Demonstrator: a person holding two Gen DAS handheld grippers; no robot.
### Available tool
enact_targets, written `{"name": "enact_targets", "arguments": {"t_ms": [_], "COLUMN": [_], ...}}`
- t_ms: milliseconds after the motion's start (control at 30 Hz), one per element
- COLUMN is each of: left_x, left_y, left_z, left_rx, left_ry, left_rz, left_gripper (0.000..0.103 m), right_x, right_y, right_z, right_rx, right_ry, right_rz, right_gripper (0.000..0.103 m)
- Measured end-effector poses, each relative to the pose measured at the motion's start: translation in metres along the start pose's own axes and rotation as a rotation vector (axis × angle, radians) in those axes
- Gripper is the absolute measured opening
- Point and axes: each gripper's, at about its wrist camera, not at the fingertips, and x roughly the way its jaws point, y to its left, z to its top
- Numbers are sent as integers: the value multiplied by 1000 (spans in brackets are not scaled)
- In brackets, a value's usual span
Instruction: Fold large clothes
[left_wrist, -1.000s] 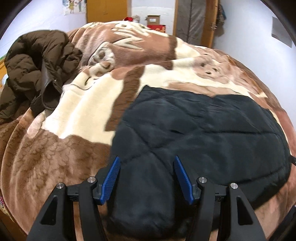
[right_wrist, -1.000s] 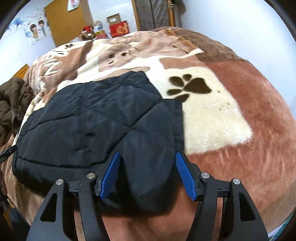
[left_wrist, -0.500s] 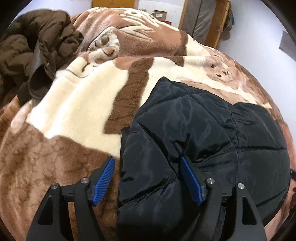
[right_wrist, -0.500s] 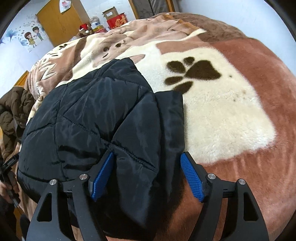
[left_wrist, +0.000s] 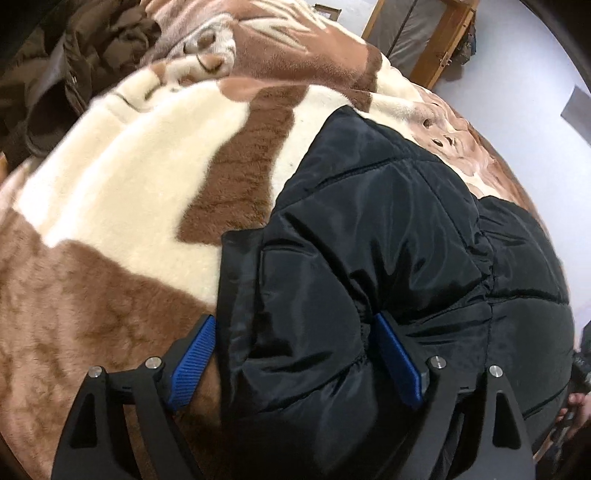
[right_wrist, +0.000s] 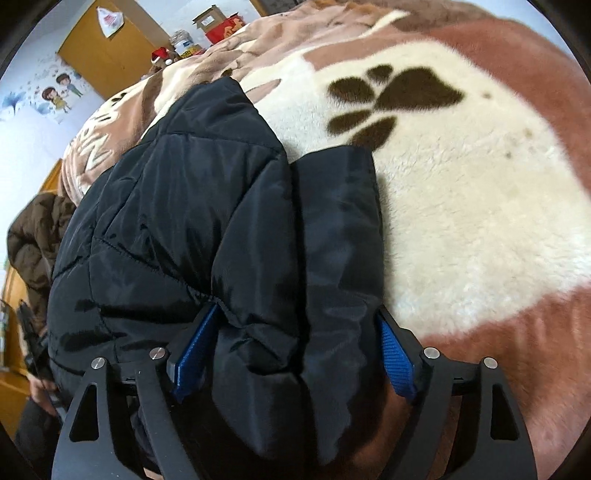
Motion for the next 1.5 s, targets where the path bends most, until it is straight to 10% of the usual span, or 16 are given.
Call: {"name": "enact_targets", "arguments": {"t_ms": [367,700,1133,1500], "left_x": [15,-24,-130,-141], "left_y": [5,-42,-82,-80], "left_z": [-4,3,-36,-52], "left_rx": [-48,96,208,186], "left_ry": [46,2,-120,-114], "left_rz": [-81,51,83,64], "left_gripper": [89,30,27,27], "right_x": [14,-25,-106,-126], "right_y": [8,40,50,53], "right_z": [8,5,-41,-49], "right_rx": [-48,-111,-120,-139], "right_ry": [46,-6,-84,-101], "right_rz": [59,-3,17,37], "right_gripper": [67,31,27,27]}}
